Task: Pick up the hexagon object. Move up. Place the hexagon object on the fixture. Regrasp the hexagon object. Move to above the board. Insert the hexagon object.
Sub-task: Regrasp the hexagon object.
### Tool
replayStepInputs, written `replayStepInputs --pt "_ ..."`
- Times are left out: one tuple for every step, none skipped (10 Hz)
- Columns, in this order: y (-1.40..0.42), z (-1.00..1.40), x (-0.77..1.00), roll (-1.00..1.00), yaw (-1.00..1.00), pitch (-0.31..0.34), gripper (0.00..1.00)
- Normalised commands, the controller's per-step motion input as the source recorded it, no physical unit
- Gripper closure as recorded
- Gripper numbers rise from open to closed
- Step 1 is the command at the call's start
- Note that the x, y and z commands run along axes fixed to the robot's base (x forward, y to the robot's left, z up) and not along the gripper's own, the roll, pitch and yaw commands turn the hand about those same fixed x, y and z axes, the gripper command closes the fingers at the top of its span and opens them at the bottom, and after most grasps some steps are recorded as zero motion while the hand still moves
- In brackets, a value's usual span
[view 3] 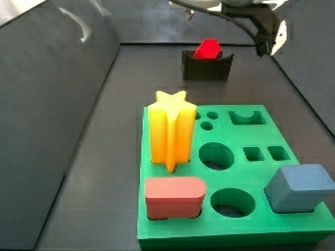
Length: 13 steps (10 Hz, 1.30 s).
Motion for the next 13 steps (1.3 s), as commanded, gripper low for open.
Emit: replayStepInputs --pt "0.04 -1.0 0.09 0.09 0.09 -0.069 0.0" --pt "0.03 -1.0 0.1 0.08 0.07 -0.079 0.0" --pt "0.03 -1.0 0.11 0.07 0.04 -0.088 0.0" --pt "0.02 -1.0 0.11 0.07 0.03 -0.089 0.0" --pt "0.02 -0.96 0.11 0.06 0.02 -0.087 0.0" --pt "0.01 -0.71 0.09 0.06 -0.01 -0.067 0.0" --pt "0.01 -0.61 0.08 0.06 -0.01 -0.06 0.0" --pt "0.0 -0.42 0.07 0.06 -0.02 -0.046 0.0" --pt "0.0 -0.28 0.07 0.06 -0.02 -0.035 0.0" --pt "-0.01 -0.17 0.02 0.06 -0.02 -0.009 0.0" --pt "-0.01 -0.17 0.01 0.06 -0.02 -0.013 0.0" --pt "-0.01 -0.17 0.01 0.06 -0.02 -0.013 0.0" --pt "-0.01 -0.17 0.01 0.06 -0.02 -0.013 0.0"
